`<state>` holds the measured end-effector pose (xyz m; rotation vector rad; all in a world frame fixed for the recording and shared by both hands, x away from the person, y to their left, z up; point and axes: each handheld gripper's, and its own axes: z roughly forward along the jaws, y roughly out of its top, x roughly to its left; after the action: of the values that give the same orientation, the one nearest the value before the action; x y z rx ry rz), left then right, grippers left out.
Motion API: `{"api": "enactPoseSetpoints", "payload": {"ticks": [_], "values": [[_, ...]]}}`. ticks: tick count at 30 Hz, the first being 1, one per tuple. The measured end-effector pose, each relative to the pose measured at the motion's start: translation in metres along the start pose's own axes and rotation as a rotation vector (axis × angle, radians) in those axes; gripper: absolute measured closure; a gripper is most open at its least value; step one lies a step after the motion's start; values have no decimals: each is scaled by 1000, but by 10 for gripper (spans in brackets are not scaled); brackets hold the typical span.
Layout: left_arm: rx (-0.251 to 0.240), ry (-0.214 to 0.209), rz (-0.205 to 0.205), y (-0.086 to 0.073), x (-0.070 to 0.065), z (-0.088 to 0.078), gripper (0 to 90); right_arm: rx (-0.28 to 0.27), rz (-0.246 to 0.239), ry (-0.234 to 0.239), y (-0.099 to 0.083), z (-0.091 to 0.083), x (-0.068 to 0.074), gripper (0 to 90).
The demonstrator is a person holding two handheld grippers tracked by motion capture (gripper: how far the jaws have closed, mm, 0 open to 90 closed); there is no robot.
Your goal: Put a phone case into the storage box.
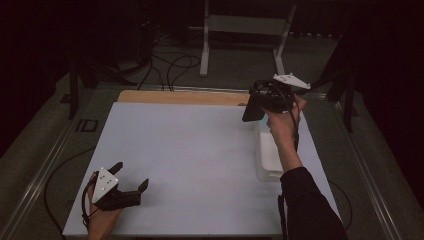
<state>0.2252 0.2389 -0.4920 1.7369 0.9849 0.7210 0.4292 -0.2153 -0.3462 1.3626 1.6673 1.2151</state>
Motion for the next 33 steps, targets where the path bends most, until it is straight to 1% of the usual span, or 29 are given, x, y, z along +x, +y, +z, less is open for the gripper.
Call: {"api": "enactPoseSetpoints", "payload": {"ticks": [2, 11, 20, 29, 33], "values": [[0, 1, 0, 0, 0, 0, 0, 4, -4, -15, 0, 1, -4, 143], [-3, 3, 0, 0, 0, 0, 1, 9, 10, -70, 0, -1, -21, 144], [-2, 4, 1, 0, 0, 0, 0, 26, 21, -126, -4, -2, -39, 143], [-5, 6, 1, 0, 0, 0, 0, 52, 37, -163, -10, 2, -52, 143], [-4, 7, 2, 0, 0, 0, 1, 67, 43, -171, -15, 6, -56, 143]]}}
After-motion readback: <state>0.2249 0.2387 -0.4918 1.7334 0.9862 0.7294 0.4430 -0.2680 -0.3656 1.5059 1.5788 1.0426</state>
